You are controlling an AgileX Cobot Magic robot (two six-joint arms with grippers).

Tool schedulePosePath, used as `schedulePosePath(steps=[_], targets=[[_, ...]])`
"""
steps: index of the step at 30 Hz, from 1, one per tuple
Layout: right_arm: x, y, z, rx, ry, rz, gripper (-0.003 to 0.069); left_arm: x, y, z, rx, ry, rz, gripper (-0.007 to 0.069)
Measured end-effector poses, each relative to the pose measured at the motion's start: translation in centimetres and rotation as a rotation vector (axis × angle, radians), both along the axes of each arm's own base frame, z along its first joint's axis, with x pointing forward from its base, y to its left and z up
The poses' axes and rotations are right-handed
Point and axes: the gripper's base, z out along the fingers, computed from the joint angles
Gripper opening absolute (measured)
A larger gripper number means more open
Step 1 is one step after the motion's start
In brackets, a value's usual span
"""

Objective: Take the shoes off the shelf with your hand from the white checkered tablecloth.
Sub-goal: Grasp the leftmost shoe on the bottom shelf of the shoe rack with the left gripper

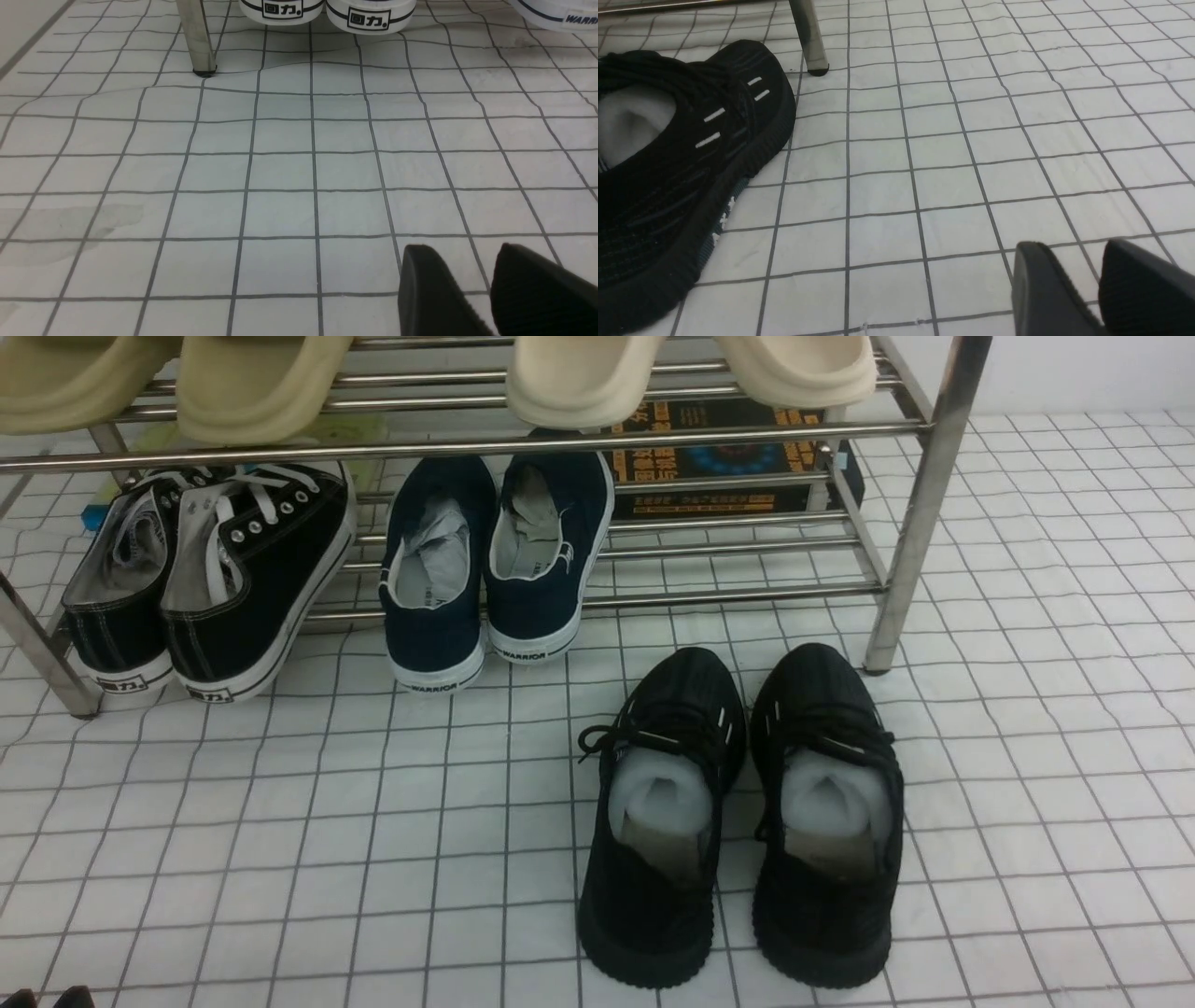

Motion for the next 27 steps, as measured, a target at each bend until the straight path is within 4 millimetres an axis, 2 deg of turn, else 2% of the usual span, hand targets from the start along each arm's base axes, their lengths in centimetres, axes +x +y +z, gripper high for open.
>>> schedulePosePath(steps=[19, 22, 24, 27], targets=[[0.0, 0.0, 0.0, 0.001, 0.0, 0.0, 0.0235, 0.0, 0.1, 0.0, 0.012, -0.001, 0.002, 0.024], [0.0, 0.0, 0.0, 0.001, 0.0, 0.0, 0.0236, 0.0, -0.1, 0.0, -0.105, 0.002, 0.018, 0.024], [0.0, 0.0, 0.0, 0.001, 0.0, 0.0, 0.0237, 0.0, -0.8, 0.0, -0.484, 0.019, 0.058, 0.024], [0.0, 0.0, 0.0, 0.0, 0.0, 0.0, 0.0237, -0.1, -1.4, 0.1, -0.836, 0.053, 0.098, 0.024]])
